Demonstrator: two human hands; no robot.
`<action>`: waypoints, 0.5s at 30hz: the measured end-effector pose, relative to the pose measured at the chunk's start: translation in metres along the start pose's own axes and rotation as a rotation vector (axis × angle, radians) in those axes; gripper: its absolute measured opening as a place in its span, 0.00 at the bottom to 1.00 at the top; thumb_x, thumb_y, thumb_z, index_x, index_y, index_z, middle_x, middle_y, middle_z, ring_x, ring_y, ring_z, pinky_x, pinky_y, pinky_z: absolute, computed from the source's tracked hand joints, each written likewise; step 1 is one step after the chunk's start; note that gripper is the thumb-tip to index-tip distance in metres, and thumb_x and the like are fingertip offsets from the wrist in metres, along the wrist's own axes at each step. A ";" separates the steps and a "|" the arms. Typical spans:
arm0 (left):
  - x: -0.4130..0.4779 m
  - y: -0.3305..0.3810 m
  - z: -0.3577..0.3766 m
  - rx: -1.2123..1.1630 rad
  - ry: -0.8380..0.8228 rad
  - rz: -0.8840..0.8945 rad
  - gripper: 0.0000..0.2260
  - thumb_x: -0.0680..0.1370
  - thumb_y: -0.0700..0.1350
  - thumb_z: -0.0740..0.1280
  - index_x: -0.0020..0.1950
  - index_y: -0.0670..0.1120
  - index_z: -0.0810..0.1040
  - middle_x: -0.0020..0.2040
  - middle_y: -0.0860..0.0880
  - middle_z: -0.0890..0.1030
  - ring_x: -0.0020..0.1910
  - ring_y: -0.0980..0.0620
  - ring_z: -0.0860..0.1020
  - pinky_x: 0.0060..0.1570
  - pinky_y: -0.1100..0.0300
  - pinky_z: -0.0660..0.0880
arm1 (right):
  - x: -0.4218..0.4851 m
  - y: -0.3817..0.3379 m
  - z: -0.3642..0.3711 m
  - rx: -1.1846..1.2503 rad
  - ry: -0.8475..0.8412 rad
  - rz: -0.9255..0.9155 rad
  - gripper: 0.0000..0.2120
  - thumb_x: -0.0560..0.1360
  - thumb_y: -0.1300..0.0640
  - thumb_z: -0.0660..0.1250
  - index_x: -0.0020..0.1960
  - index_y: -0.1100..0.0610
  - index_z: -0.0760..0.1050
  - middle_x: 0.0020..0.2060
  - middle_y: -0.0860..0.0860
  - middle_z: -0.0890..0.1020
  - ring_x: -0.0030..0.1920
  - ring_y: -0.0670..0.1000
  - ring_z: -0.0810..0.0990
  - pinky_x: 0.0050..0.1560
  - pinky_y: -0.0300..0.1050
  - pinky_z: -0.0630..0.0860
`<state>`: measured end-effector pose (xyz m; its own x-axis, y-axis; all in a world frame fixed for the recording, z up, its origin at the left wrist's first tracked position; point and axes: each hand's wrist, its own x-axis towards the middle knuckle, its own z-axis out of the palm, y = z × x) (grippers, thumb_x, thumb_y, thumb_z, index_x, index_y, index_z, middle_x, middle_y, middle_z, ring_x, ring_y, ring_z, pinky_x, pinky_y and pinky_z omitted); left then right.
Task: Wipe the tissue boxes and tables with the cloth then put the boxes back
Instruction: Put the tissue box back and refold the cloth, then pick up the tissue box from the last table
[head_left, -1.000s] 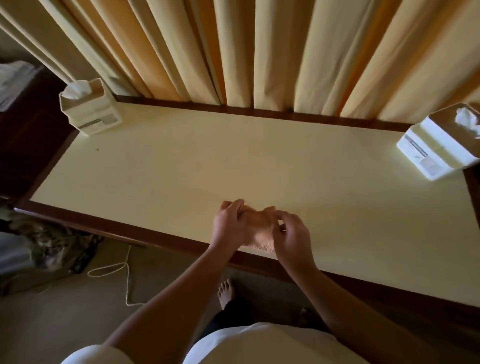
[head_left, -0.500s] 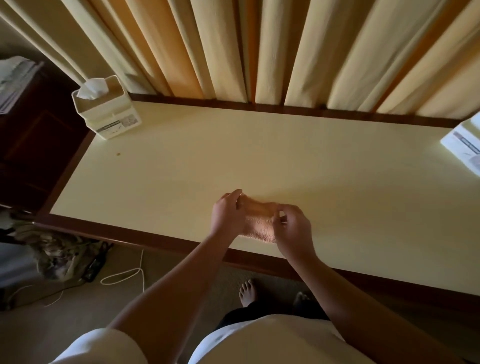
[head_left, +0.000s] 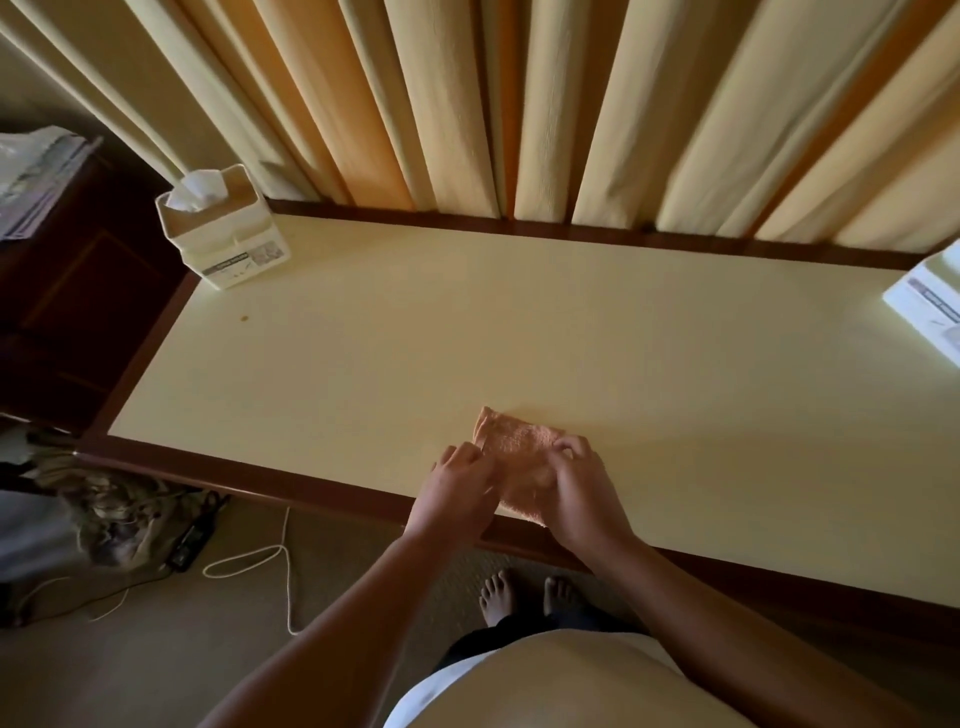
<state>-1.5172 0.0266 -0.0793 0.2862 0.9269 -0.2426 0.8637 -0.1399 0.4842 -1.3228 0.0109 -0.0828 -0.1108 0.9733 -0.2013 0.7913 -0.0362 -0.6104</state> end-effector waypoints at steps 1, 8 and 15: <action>0.000 0.002 -0.003 -0.011 0.024 -0.001 0.11 0.80 0.42 0.68 0.63 0.46 0.81 0.59 0.47 0.78 0.59 0.45 0.74 0.59 0.46 0.77 | -0.002 -0.002 -0.004 -0.030 -0.001 -0.034 0.20 0.78 0.57 0.72 0.68 0.59 0.77 0.69 0.53 0.72 0.66 0.55 0.74 0.61 0.44 0.76; 0.012 0.028 -0.042 -0.088 0.162 0.006 0.22 0.82 0.37 0.65 0.77 0.46 0.73 0.75 0.47 0.73 0.72 0.45 0.73 0.70 0.49 0.73 | -0.001 -0.034 -0.028 -0.125 0.004 -0.236 0.26 0.81 0.57 0.66 0.78 0.61 0.67 0.74 0.56 0.73 0.74 0.56 0.70 0.76 0.47 0.63; 0.009 0.017 -0.065 -0.073 0.244 -0.072 0.24 0.84 0.39 0.59 0.82 0.46 0.66 0.80 0.48 0.68 0.78 0.48 0.68 0.75 0.52 0.69 | 0.020 -0.042 -0.024 -0.160 -0.088 -0.303 0.31 0.83 0.47 0.52 0.83 0.58 0.57 0.81 0.54 0.63 0.82 0.51 0.57 0.82 0.53 0.57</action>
<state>-1.5266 0.0555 -0.0182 0.1091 0.9914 -0.0728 0.8435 -0.0536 0.5345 -1.3444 0.0377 -0.0428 -0.4009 0.9108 -0.0984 0.7980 0.2945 -0.5258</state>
